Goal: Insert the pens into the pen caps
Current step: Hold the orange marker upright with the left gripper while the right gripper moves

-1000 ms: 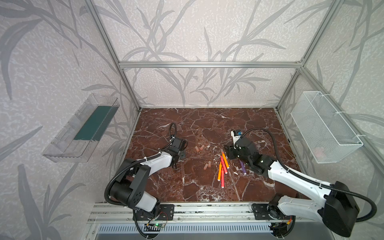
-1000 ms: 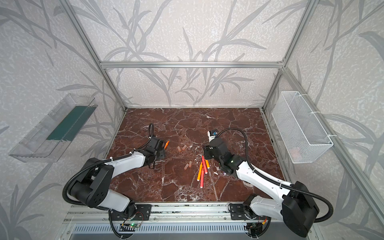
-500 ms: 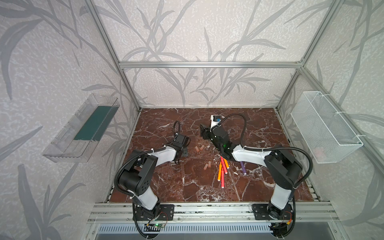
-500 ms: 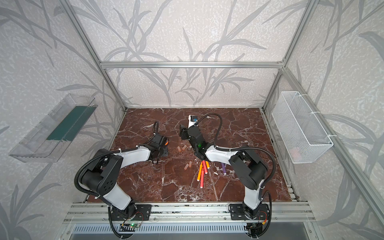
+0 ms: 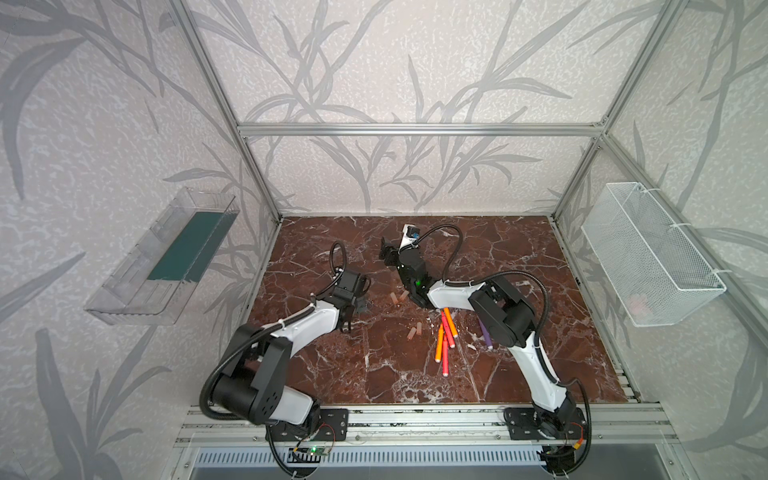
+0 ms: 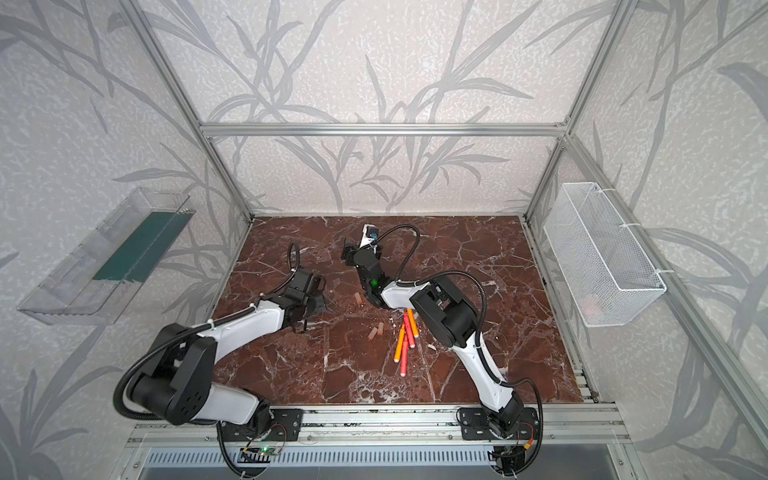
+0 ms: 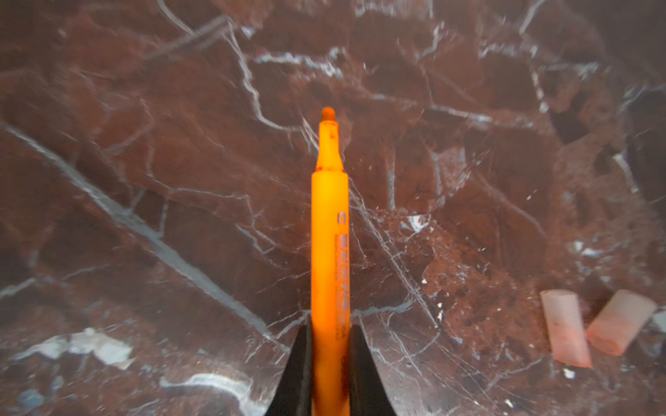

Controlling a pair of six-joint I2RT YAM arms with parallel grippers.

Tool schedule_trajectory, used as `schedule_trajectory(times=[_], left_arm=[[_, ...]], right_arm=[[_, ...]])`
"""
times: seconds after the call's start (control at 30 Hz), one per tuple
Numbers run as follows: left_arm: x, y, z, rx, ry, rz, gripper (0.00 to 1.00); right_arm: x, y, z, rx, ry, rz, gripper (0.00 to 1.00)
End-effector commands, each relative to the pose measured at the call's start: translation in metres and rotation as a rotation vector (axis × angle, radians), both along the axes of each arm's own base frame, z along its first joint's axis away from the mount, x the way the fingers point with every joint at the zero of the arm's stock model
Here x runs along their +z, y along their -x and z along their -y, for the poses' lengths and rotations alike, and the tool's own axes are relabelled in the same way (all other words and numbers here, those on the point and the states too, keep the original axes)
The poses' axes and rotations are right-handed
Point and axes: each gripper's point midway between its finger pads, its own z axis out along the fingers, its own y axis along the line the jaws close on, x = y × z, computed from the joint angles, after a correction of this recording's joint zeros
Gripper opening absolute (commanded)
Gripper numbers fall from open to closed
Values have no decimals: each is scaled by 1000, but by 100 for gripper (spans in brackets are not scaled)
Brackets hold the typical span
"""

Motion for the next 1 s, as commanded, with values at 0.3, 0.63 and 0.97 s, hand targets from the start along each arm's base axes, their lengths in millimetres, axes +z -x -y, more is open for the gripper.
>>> schedule_trajectory(times=[0.3,0.63,0.97], left_arm=[[33,27,-32,82,-31,72,4],[45,36,-40,81,-35,109,7],[44,39,-34,47,5,123,5]], right_arm=[[14,-30,-14,-115,-51,11,81],[98,-4,-17,-76,-64,192,79],[54,51,36,-30,-11,-40,74]])
